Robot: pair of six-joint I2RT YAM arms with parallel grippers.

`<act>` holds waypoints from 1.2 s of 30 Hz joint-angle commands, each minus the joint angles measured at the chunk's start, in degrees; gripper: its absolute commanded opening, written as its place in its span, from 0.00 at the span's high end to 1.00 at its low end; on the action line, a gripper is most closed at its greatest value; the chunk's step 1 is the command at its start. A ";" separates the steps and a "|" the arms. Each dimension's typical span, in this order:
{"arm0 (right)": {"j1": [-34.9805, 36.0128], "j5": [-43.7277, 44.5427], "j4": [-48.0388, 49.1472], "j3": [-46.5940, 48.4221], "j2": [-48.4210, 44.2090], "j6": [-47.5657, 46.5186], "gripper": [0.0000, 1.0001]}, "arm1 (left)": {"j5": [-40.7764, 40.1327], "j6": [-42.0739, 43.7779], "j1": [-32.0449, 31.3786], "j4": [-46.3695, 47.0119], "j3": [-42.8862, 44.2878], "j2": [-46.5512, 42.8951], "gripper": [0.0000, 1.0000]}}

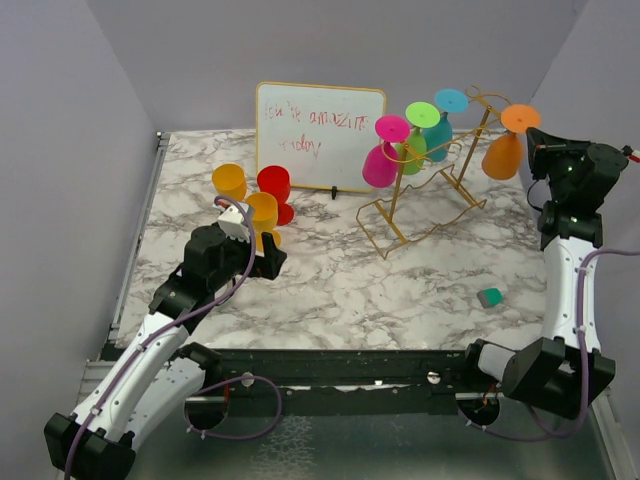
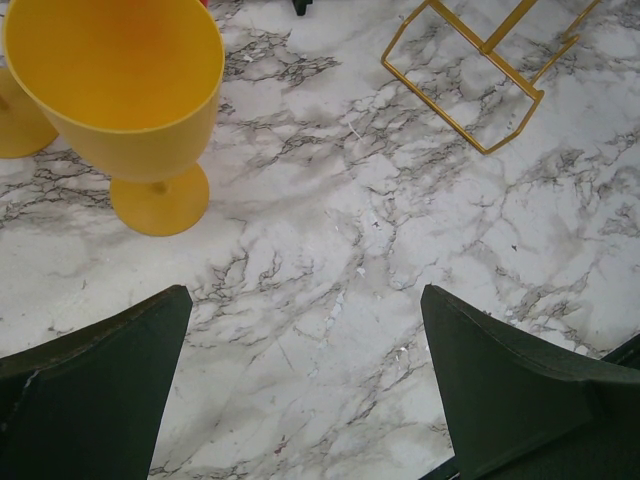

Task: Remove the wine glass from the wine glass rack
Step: Pick up the wine glass from the wine rack, then place the wine glass at the center of the board.

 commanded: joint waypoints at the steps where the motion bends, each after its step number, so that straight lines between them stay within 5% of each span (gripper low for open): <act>1: -0.53 2.75 -4.43 -1.35 -4.84 -2.84 1.00 | 1.48 0.58 0.32 0.90 -0.07 -0.35 0.01; 22: 0.54 -6.64 -27.45 -4.39 -20.13 -17.56 1.00 | 1.91 0.59 0.32 0.99 -0.05 -0.06 0.01; 36: 3.19 -39.92 -17.22 -13.44 -20.40 -23.86 0.99 | 2.75 0.05 0.32 0.99 0.04 -0.46 0.01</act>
